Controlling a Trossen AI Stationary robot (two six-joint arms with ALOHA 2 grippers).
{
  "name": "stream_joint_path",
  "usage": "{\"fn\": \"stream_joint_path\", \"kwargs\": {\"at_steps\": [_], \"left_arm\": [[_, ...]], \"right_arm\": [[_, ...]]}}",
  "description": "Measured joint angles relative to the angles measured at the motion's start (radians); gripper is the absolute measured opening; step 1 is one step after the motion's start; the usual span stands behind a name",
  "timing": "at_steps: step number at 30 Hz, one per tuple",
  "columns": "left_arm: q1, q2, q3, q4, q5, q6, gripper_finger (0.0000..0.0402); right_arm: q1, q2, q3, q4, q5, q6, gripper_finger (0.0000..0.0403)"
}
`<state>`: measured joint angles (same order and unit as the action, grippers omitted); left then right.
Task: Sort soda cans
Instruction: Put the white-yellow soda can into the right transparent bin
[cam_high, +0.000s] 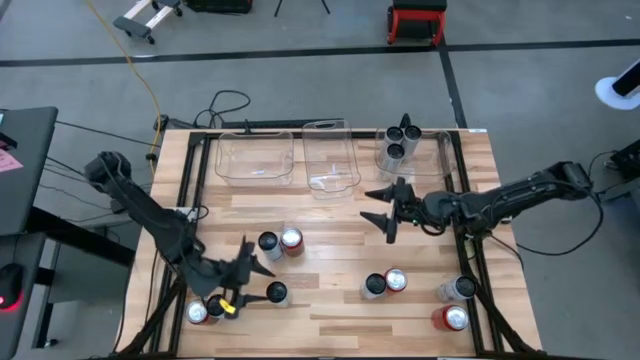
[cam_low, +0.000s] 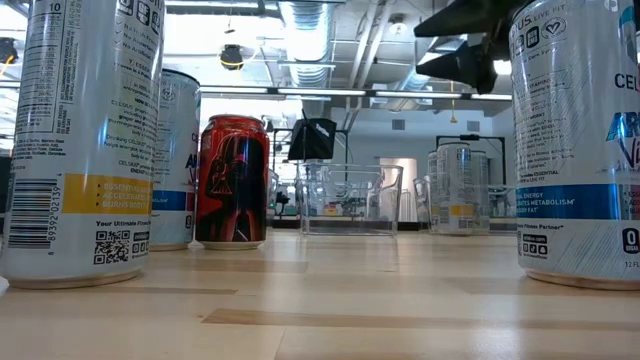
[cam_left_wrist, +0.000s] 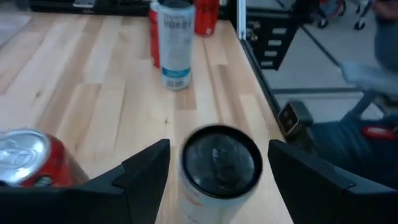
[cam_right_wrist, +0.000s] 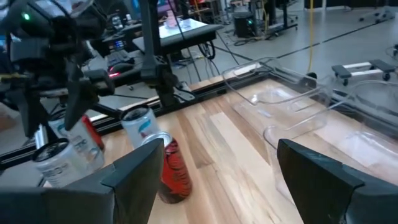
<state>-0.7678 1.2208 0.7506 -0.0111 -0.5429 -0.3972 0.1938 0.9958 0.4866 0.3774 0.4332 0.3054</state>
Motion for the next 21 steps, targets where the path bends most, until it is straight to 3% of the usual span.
{"fn": "stream_joint_path", "kwargs": {"at_steps": [5, 13, 21], "left_arm": [[-0.009, 0.075, 0.0, 0.028, -0.079, -0.036, 0.0292], [-0.015, 0.09, 0.0, 0.051, -0.033, -0.117, 0.0337], [0.006, 0.08, 0.0, 0.065, -0.063, -0.081, 0.0342]], "right_arm": [[0.025, 0.0, 0.0, -0.008, 0.0, 0.0, 0.033], [0.062, 0.0, 0.0, -0.01, 0.0, 0.0, 0.033], [0.075, 0.0, 0.0, -0.007, 0.0, 0.001, 0.033]]}}
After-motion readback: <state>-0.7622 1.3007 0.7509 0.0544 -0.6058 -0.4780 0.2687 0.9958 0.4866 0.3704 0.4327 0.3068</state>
